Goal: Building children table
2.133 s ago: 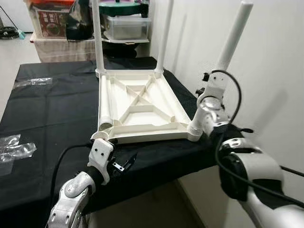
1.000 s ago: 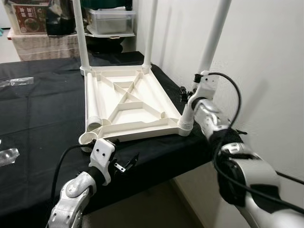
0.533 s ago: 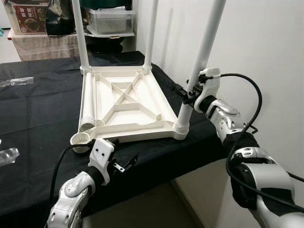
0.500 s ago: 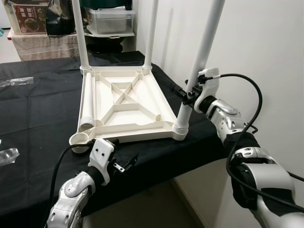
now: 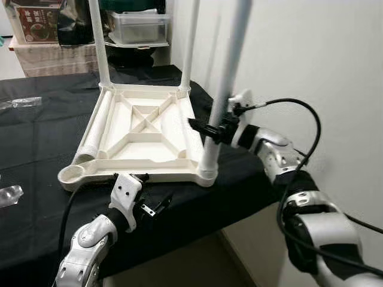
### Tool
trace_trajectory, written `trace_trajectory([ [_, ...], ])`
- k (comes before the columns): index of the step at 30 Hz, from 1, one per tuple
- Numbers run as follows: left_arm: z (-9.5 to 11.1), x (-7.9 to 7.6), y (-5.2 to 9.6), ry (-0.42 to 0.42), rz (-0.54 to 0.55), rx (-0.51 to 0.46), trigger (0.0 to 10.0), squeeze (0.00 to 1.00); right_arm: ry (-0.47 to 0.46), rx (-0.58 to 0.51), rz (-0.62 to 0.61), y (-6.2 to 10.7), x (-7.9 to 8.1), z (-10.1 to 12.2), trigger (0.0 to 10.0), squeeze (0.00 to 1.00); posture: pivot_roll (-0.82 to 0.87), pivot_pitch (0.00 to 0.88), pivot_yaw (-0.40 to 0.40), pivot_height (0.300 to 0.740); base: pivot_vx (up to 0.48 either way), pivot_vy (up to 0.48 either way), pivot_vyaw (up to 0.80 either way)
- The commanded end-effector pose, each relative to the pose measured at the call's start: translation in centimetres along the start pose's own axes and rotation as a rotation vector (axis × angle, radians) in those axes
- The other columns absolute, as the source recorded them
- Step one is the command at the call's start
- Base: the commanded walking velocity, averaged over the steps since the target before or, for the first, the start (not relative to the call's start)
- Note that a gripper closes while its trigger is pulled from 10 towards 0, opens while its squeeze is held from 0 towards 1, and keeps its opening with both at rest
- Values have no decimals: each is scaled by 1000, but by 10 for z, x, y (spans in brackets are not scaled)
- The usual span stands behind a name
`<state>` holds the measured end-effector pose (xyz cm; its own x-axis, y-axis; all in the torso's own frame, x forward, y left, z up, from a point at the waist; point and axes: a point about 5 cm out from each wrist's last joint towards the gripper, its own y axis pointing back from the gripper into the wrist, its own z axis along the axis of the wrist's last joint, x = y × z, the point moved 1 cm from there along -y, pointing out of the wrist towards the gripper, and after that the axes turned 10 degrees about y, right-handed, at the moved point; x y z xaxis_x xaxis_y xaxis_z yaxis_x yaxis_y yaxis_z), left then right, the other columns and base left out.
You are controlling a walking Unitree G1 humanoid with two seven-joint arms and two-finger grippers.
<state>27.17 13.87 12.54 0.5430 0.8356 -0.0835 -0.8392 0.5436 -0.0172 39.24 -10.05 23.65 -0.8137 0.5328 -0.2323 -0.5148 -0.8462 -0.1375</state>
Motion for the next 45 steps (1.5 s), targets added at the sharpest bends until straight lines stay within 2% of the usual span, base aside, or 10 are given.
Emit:
trace_trajectory([
  [1, -1, 2, 2, 5, 3, 9, 10000, 0, -4, -31, 73, -7, 11, 3, 10000, 0, 85, 0, -126, 740, 0, 0, 0],
  [9, -2, 4, 5, 7, 16, 8, 10000, 0, -3, -51, 188, -6, 22, 4, 7216, 0, 85, 0, -132, 740, 0, 0, 0],
  [10, -3, 2, 4, 10, 13, 10, 10000, 0, -4, -3, 154, -4, 20, -3, 392, 0, 82, 0, -131, 740, 0, 0, 0],
  [14, -3, 1, 3, 10, 10, 10, 10000, 0, 5, 85, 84, -1, 15, -15, 0, 0, 78, 0, -128, 740, 0, 0, 0],
  [24, -4, 2, 3, 9, 9, 14, 10000, 0, -103, 400, -320, 21, -10, -56, 0, 0, 73, 0, -123, 740, 0, 0, 0],
  [29, -3, 3, 4, 4, 27, 9, 10000, 0, -117, 617, -1061, 75, -36, -85, 0, 0, 72, 0, -125, 740, 0, 0, 0],
  [32, -4, 3, 4, 4, 30, 9, 10000, 0, -137, 683, -1246, 86, -24, -97, 0, 0, 73, 0, -121, 740, 0, 0, 0],
  [40, -4, 3, 3, 5, 27, 14, 10000, 0, -251, 684, -1204, 53, 10, -102, 0, 0, 68, 0, -116, 740, 0, 0, 0],
  [41, -4, 4, 2, 5, 26, 13, 10000, 0, -263, 549, -1180, 36, 13, -85, 10000, 1000, 66, 0, -115, 740, 0, 0, 0],
  [45, -4, 3, 2, 7, 26, 14, 10000, 0, -252, 477, -1118, 25, 8, -70, 10000, 1000, 61, 0, -116, 740, 0, 0, 0],
])
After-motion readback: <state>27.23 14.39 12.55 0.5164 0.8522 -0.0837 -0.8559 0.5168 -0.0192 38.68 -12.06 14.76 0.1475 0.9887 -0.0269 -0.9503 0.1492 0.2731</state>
